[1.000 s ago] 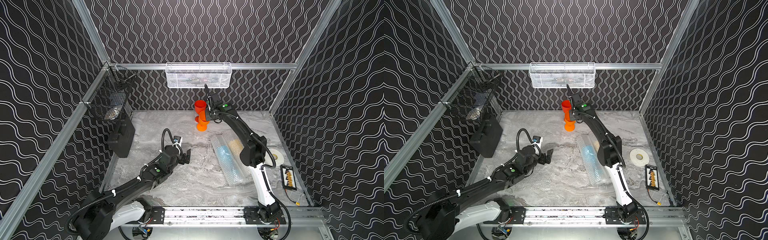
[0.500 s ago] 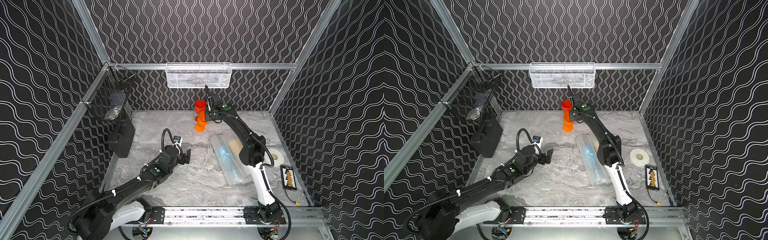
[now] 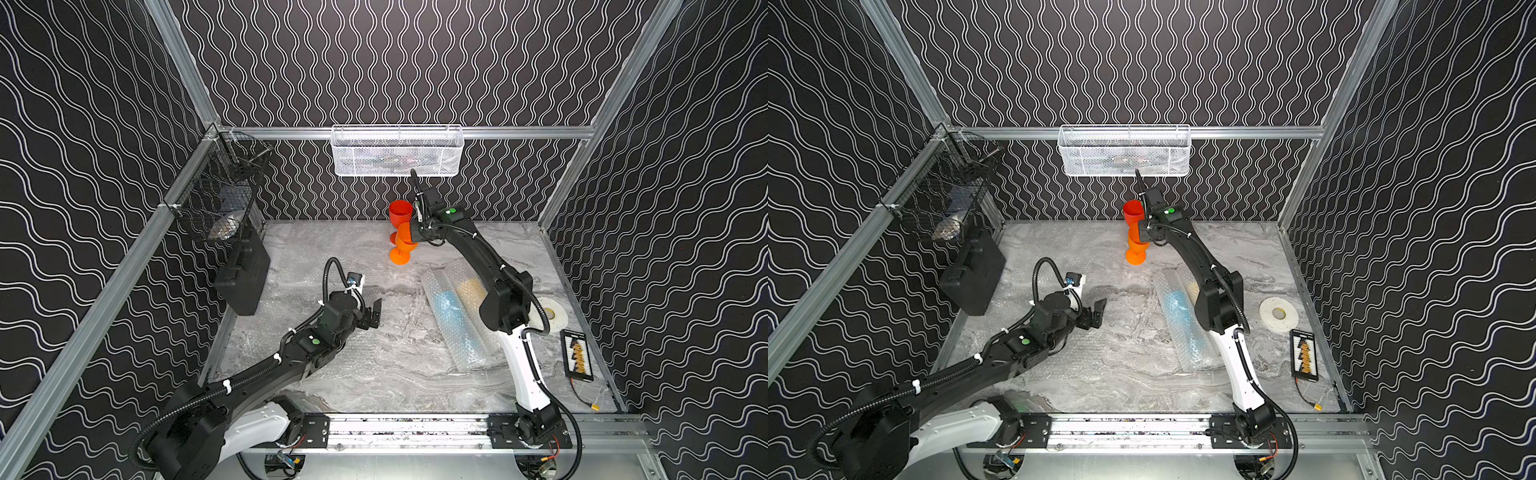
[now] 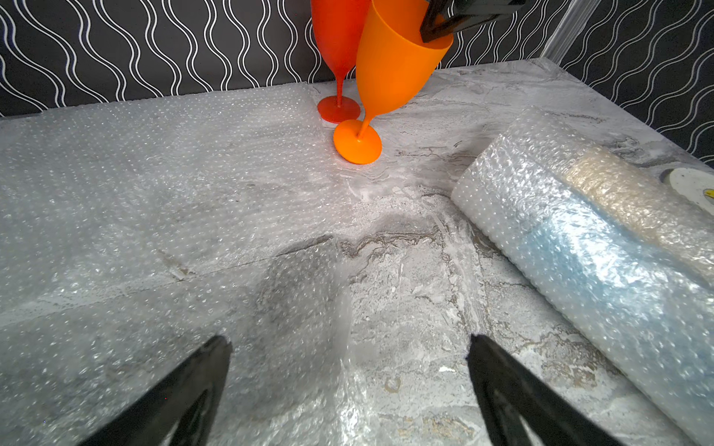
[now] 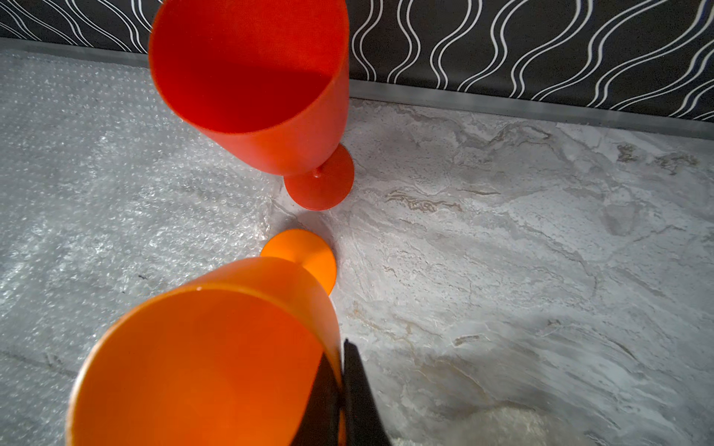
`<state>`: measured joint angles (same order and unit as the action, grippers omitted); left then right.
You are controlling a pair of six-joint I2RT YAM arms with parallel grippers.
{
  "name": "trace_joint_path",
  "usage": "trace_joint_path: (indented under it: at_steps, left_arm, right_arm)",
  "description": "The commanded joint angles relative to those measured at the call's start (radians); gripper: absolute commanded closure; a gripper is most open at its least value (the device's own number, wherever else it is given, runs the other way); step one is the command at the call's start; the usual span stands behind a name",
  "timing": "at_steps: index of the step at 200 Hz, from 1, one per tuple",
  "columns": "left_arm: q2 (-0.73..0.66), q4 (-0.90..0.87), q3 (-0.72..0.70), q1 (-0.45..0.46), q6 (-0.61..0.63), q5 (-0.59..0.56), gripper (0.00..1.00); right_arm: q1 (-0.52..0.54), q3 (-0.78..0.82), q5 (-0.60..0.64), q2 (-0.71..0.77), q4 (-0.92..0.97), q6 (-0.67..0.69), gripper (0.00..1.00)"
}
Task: Unpack wine glasses from bubble wrap
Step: Place the wine glass at the center of the board.
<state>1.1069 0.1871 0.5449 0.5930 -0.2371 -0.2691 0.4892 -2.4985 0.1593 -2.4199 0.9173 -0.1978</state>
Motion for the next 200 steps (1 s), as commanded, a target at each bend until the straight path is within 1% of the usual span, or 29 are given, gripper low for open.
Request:
trace_joint_path:
  at_steps: [1, 83, 90, 98, 116, 125, 151, 158, 169, 185, 200]
  left_arm:
    - [-0.004, 0.024, -0.003, -0.002, -0.007, -0.007, 0.01]
    - [-0.007, 0.025, -0.005, -0.002, -0.006, -0.010, 0.01]
    - [-0.006, 0.021, -0.002, -0.002, -0.005, -0.004, 0.01]
    - [-0.004, 0.016, 0.002, -0.002, -0.004, -0.003, 0.01]
    - [-0.002, 0.023, -0.002, -0.002, -0.006, -0.009, 0.01]
    - [-0.002, 0.022, -0.002, -0.002, -0.005, -0.004, 0.01]
    - [-0.006, 0.020, -0.003, -0.003, -0.005, -0.012, 0.01]
    - [-0.006, 0.023, -0.003, -0.004, -0.005, -0.012, 0.01]
    - [-0.005, 0.020, -0.001, -0.002, -0.003, -0.006, 0.01]
    - [-0.002, 0.020, 0.000, -0.002, -0.005, -0.008, 0.01]
    - [0.003, 0.023, 0.000, -0.003, -0.007, -0.004, 0.01]
  right_arm:
    - [0.000, -0.012, 0.006, 0.009, 0.020, -0.003, 0.98]
    - [0.000, -0.030, -0.003, -0.028, 0.050, -0.006, 0.96]
    - [0.000, -0.024, -0.003, -0.027, 0.044, -0.006, 0.94]
    - [0.000, -0.022, 0.000, -0.027, 0.042, -0.006, 0.88]
    - [-0.001, -0.040, -0.001, -0.037, 0.053, -0.006, 0.84]
    - [-0.001, -0.037, -0.003, -0.034, 0.047, -0.008, 0.77]
    - [-0.001, -0.035, -0.001, -0.029, 0.042, -0.008, 0.76]
    - [-0.001, -0.036, -0.002, -0.026, 0.040, -0.009, 0.72]
    - [-0.002, -0.034, -0.001, -0.021, 0.034, -0.009, 0.65]
    - [-0.002, -0.037, -0.006, -0.012, 0.026, -0.009, 0.63]
    - [0.000, -0.046, -0.013, -0.005, 0.023, -0.011, 0.57]
